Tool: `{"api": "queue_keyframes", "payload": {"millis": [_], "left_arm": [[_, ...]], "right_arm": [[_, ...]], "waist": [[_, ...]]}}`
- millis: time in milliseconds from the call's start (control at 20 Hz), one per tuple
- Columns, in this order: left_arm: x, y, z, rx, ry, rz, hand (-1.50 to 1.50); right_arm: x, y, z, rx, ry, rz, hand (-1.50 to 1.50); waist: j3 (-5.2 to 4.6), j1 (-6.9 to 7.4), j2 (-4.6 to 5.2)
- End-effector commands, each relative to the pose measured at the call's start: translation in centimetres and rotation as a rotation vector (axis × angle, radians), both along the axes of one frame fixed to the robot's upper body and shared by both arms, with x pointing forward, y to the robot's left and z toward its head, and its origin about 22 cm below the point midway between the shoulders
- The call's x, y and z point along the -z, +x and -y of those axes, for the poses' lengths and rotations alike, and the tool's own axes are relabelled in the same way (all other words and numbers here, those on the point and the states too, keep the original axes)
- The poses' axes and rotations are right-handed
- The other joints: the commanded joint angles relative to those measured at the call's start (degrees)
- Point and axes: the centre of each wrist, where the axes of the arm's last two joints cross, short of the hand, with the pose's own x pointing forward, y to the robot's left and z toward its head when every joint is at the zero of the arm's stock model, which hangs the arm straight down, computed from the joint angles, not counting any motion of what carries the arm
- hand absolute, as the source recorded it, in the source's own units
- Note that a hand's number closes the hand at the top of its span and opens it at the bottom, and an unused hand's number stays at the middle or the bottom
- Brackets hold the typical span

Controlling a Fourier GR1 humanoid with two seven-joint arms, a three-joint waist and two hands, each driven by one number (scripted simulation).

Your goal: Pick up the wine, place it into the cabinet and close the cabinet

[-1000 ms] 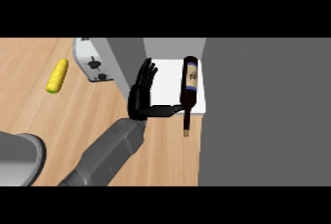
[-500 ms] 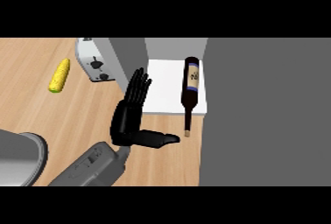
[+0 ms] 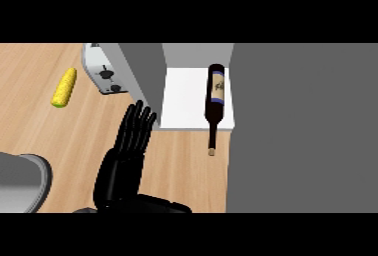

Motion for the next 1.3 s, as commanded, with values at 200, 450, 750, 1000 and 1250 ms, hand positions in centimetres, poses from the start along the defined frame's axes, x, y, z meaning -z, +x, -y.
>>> {"api": "queue_keyframes", "payload": {"millis": [200,450,750,1000,1250], "left_arm": [[-1.5,-4.3,-4.3,-0.071,0.009,0.01,-1.5],[-2.2,-6.5,-7.2,-0.138,0.042,0.015,-1.5],[-1.7,-8.5,-10.6,-0.188,0.037,0.029,-1.5],[-3.4,-10.8,-13.0,-0.222,0.016,0.025,-1.5],[-3.3,-11.5,-16.0,-0.221,0.033,0.035,-1.5]], "right_arm": [[-0.6,-1.4,-0.7,-0.203,-0.245,-0.033,1.5],[-0.4,-2.2,-1.7,-0.342,-0.247,-0.052,1.5],[-1.5,-5.5,-4.3,-0.469,-0.143,-0.137,1.5],[-2.6,-5.7,-6.7,-0.504,-0.147,-0.134,1.5],[-2.7,-4.9,-11.0,-0.503,-0.13,-0.101,1.5]], "waist": [[-0.06,0.63,-0.15],[-0.04,0.38,-0.03],[-0.14,0.24,-0.17],[-0.15,0.77,-0.23],[-0.24,1.21,-0.4]]}}
